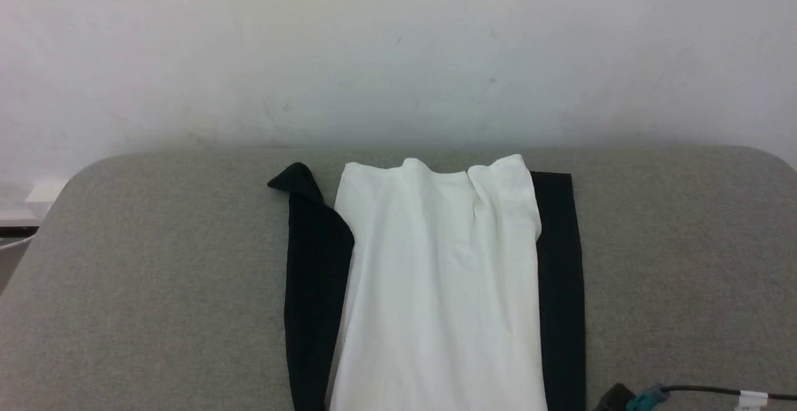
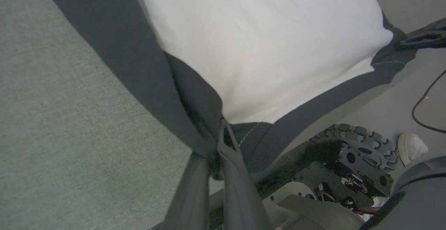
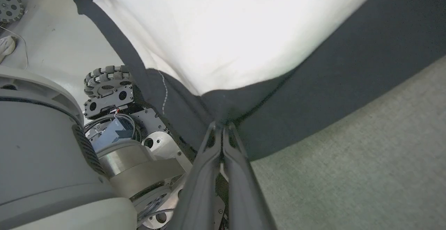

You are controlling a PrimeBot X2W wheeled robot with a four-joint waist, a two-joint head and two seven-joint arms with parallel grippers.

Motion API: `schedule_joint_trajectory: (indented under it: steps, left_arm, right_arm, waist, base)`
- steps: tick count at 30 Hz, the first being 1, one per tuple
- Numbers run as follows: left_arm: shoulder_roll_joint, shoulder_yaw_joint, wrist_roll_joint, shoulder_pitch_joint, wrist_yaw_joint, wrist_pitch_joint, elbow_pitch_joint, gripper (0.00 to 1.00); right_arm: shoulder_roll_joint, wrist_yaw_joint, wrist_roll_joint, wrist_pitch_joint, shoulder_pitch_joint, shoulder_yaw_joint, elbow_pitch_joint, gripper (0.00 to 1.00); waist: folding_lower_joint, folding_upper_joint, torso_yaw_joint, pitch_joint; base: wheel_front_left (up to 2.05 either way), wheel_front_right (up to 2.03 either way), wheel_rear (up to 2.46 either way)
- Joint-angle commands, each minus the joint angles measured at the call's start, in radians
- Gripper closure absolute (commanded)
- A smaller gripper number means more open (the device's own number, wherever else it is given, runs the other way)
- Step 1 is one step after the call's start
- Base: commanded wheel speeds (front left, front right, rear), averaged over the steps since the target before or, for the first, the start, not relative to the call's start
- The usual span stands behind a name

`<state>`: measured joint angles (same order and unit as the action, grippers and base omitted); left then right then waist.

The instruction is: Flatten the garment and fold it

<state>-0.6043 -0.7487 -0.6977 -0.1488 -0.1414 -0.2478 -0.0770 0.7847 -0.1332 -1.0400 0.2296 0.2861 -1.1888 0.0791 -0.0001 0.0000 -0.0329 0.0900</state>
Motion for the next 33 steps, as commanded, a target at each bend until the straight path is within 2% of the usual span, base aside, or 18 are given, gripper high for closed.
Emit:
schedule_joint_trajectory:
  steps: [1, 10, 11, 12, 13, 19, 22, 27, 33]
  left_arm:
    - [-0.008, 0.003, -0.013, -0.014, -0.008, -0.007, 0.016, 1.00]
    - [0.039, -0.016, -0.022, 0.001, 0.017, 0.014, 0.084, 1.00]
    - [0.045, -0.015, -0.021, 0.006, 0.021, 0.023, 0.087, 0.85]
    - [0.049, -0.011, -0.020, 0.012, 0.022, 0.033, 0.089, 0.51]
    - [0.052, -0.006, -0.017, 0.020, 0.023, 0.047, 0.089, 0.00]
    - [0.069, 0.067, -0.007, 0.087, 0.021, 0.164, 0.064, 0.00]
    - [0.074, 0.123, -0.002, 0.133, 0.022, 0.244, 0.046, 0.00]
    - [0.077, 0.209, 0.073, 0.231, -0.021, 0.401, 0.047, 0.00]
    - [0.138, 0.264, 0.168, 0.308, -0.071, 0.501, 0.067, 0.00]
  right_arm:
    - [0.016, 0.002, -0.006, 0.026, -0.031, 0.010, 0.017, 1.00]
    - [0.002, 0.002, 0.013, 0.070, -0.102, 0.073, 0.047, 1.00]
    - [0.000, 0.002, 0.018, 0.066, -0.105, 0.088, 0.050, 1.00]
    - [-0.003, 0.002, 0.023, 0.054, -0.107, 0.109, 0.053, 0.94]
    - [-0.007, 0.002, 0.029, 0.033, -0.107, 0.135, 0.052, 0.00]
    - [-0.010, 0.002, -0.003, -0.035, -0.099, 0.333, 0.033, 0.00]
    - [-0.011, 0.002, 0.019, -0.063, -0.072, 0.457, 0.045, 0.00]
    - [-0.069, 0.002, 0.193, -0.076, 0.005, 0.664, 0.141, 0.00]
    - [-0.224, 0.002, 0.435, 0.012, 0.127, 0.860, 0.277, 0.00]
  waist:
    - [0.0001, 0.0000, -0.004, 0.003]
    - [0.0001, 0.0000, -0.009, 0.002]
    - [0.0001, 0.0000, -0.009, -0.001]
    - [0.0001, 0.0000, -0.009, -0.003]
    - [0.0001, 0.0000, -0.009, -0.009]
    - [0.0001, 0.0000, -0.017, -0.041]
    - [0.0001, 0.0000, -0.023, -0.071]
    - [0.0001, 0.0000, -0.044, -0.153]
    - [0.0001, 0.0000, -0.086, -0.251]
  base:
    - [0.00, 0.00, 0.00]
    - [0.00, 0.00, 0.00]
    - [0.00, 0.00, 0.00]
    - [0.00, 0.00, 0.00]
    - [0.00, 0.00, 0.00]
    - [0.00, 0.00, 0.00]
    - [0.00, 0.00, 0.00]
    - [0.00, 0.00, 0.00]
    - [0.00, 0.00, 0.00]
